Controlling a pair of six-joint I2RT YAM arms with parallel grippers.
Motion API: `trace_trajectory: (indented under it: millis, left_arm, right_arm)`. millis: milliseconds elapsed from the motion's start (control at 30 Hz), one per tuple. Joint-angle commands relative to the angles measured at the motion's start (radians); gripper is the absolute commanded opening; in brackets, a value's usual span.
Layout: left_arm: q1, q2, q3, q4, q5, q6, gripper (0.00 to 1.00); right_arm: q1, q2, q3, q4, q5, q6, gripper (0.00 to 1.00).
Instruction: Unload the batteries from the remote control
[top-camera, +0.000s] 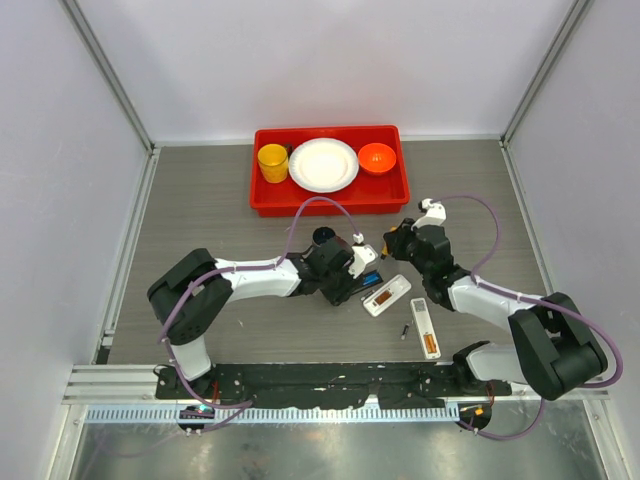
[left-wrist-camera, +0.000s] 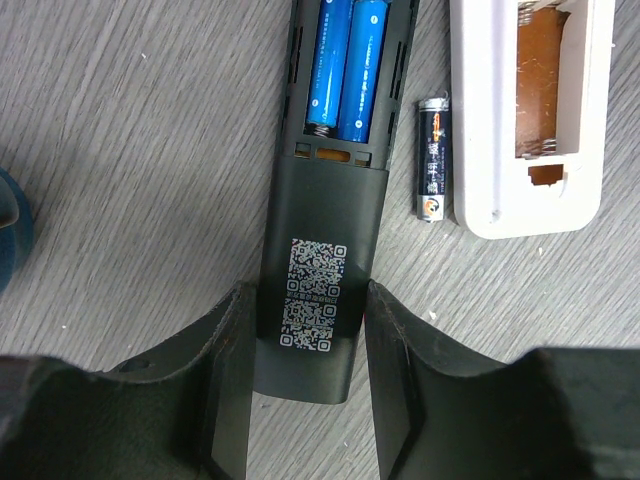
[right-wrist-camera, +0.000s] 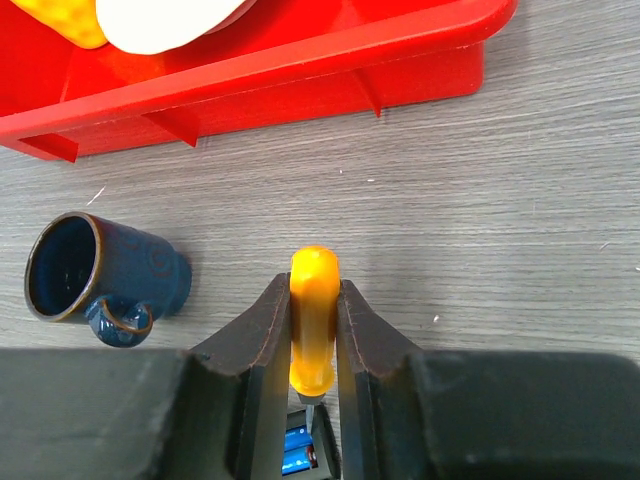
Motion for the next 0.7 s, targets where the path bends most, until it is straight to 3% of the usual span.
trace_trajectory:
  millis: [0, 433, 667]
  left_arm:
    - [-0.008, 0.039, 0.009, -0.019, 0.083, -0.025, 0.18]
    - [-0.008, 0.044, 0.01, -0.024, 0.085, -0.03, 0.18]
    - [-0.008, 0.047, 0.015, -0.025, 0.093, -0.031, 0.18]
  right_arm:
    - [0.0, -0.037, -0.03, 0.017, -0.013, -0.017, 0.01]
    - [0.0, -0.097, -0.099, 0.051, 0.055, -0.041, 0.01]
    - [0.009, -0.042, -0.105, 0.106, 0.018, -0.015, 0.01]
